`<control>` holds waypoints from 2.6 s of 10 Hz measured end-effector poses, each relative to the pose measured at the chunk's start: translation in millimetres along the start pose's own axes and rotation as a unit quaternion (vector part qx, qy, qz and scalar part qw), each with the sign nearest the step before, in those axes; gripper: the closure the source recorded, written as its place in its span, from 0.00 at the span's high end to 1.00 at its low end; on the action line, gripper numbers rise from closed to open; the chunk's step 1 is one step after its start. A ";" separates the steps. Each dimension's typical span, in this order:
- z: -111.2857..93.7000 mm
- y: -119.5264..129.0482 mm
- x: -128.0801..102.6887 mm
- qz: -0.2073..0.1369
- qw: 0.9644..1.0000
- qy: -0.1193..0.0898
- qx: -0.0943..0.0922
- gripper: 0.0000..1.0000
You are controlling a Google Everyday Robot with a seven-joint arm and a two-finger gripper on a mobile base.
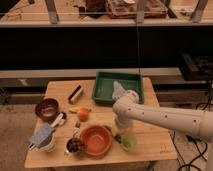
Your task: Place pepper in table surface
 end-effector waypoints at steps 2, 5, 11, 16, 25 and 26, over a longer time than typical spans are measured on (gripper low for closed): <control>0.6 1.9 0.2 0.002 1.000 0.001 -0.006 0.27; 1.0 2.6 0.5 0.003 1.000 0.002 -0.008 0.19; 3.3 0.9 0.7 0.003 1.000 -0.001 0.003 0.19; -21.8 6.7 13.4 -0.001 0.999 0.029 0.022 0.19; -209.5 36.8 59.9 -0.007 0.992 0.110 0.061 0.19; -221.1 42.5 59.0 -0.002 0.992 0.109 0.060 0.19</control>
